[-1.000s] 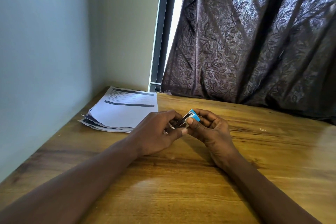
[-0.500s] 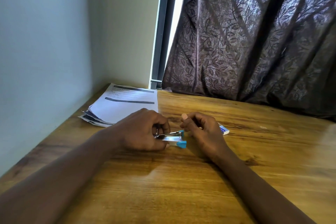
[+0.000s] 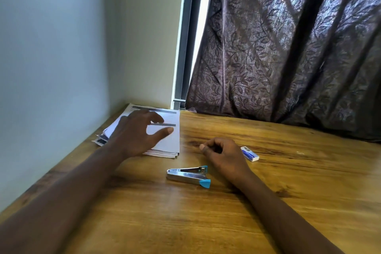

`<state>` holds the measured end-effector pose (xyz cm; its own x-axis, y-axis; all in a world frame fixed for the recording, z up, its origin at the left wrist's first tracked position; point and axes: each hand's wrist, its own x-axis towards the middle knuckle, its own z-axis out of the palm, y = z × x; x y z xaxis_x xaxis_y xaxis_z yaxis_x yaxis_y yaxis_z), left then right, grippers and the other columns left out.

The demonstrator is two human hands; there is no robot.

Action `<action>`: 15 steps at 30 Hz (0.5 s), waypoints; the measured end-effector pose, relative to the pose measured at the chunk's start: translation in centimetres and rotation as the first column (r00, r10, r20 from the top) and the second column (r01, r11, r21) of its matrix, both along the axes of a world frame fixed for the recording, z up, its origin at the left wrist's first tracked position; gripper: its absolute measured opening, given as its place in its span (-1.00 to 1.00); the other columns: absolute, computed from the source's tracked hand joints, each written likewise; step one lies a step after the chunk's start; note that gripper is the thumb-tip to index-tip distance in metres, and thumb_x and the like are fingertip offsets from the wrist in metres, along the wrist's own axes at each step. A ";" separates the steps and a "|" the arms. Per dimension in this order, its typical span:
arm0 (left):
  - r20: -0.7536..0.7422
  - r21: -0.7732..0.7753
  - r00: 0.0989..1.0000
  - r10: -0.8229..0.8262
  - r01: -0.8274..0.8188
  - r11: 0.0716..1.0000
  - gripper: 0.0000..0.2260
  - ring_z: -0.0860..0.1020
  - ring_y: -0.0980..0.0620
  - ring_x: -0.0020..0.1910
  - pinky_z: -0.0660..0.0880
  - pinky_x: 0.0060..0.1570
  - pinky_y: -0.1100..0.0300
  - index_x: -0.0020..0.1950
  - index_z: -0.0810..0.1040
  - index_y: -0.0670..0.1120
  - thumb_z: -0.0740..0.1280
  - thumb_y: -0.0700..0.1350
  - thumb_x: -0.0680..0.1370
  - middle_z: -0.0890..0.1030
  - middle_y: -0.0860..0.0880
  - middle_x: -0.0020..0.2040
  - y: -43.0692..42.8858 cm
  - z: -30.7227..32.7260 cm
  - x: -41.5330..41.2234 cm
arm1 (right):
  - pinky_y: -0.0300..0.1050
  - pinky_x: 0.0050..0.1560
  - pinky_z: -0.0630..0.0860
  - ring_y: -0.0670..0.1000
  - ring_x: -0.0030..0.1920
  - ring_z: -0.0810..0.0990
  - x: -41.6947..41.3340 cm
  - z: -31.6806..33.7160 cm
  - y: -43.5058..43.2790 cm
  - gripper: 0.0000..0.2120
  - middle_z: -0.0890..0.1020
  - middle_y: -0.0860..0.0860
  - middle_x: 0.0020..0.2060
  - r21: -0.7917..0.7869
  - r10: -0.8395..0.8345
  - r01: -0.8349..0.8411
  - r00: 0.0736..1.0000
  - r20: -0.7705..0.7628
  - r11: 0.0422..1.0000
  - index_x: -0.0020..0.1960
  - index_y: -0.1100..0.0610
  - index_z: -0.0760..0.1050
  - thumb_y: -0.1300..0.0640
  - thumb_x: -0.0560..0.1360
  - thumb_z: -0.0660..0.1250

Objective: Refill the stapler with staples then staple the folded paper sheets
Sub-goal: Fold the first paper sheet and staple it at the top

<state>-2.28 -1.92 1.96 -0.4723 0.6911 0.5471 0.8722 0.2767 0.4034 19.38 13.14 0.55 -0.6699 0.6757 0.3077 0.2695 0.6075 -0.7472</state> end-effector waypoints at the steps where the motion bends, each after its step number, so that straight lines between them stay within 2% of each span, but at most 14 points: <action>1: -0.003 -0.028 0.999 0.045 -0.045 0.999 -0.19 0.56 0.01 0.25 0.50 0.28 -0.16 0.21 0.59 0.15 0.03 0.67 0.30 0.63 0.07 0.28 0.0 -0.2 -0.8 | 0.01 -0.05 0.59 -0.09 -0.12 0.64 -0.5 0.4 0.1 -0.83 0.70 -0.08 -0.19 -0.007 -0.020 0.020 0.999 0.046 1.000 -0.07 0.00 0.67 -0.08 0.54 0.41; 3: 0.023 -0.130 0.993 0.115 -0.111 0.985 -0.21 0.45 -0.06 0.42 0.39 0.40 -0.22 0.34 0.52 0.12 0.09 0.61 0.35 0.52 0.01 0.44 0.1 -0.6 -1.9 | 0.04 -0.03 0.59 -0.04 -0.12 0.65 -2.0 1.3 0.5 -0.76 0.71 -0.05 -0.19 -0.019 -0.042 0.045 0.987 0.157 0.999 -0.08 0.03 0.66 -0.14 0.52 0.41; 5: 0.028 -0.224 0.985 0.173 -0.163 0.961 -0.27 0.35 -0.08 0.51 0.28 0.46 -0.27 0.44 0.43 0.11 0.15 0.54 0.44 0.41 0.00 0.53 0.4 -1.0 -2.4 | 0.04 -0.03 0.60 0.03 -0.14 0.66 -4.2 2.1 1.0 -0.71 0.71 0.01 -0.19 -0.065 -0.036 0.052 0.974 0.223 0.997 -0.09 0.07 0.64 -0.16 0.52 0.40; 8: 0.031 -0.301 0.970 0.242 -0.222 0.927 -0.25 0.27 -0.07 0.57 0.15 0.49 -0.29 0.53 0.32 0.12 0.10 0.53 0.48 0.32 0.00 0.59 1.0 -1.8 -2.9 | 0.00 -0.15 0.60 0.07 -0.21 0.63 -8.1 3.2 1.6 -0.70 0.70 0.10 -0.16 -0.154 -0.062 0.102 0.968 0.245 0.983 -0.07 0.14 0.59 -0.12 0.52 0.39; 11: 0.062 -0.401 0.964 0.257 -0.212 0.891 -0.20 0.23 -0.05 0.59 0.08 0.51 -0.27 0.58 0.25 0.10 0.08 0.54 0.47 0.28 -0.02 0.61 1.2 -2.1 -2.8 | 0.00 -0.11 0.64 0.07 -0.19 0.63 -12.1 3.9 2.2 -0.69 0.68 0.11 -0.09 -0.175 -0.123 0.174 0.955 0.270 0.969 0.07 0.16 0.52 -0.07 0.50 0.40; 15: 0.035 -0.459 0.971 0.237 -0.195 0.867 -0.17 0.18 -0.06 0.60 0.04 0.51 -0.25 0.61 0.20 0.08 0.09 0.54 0.47 0.24 -0.03 0.63 1.1 -1.9 -2.6 | -0.06 -0.19 0.53 0.07 -0.22 0.56 -15.6 4.8 2.4 -0.61 0.63 0.12 -0.12 -0.238 -0.159 0.239 0.937 0.311 0.941 0.18 0.17 0.35 0.00 0.51 0.40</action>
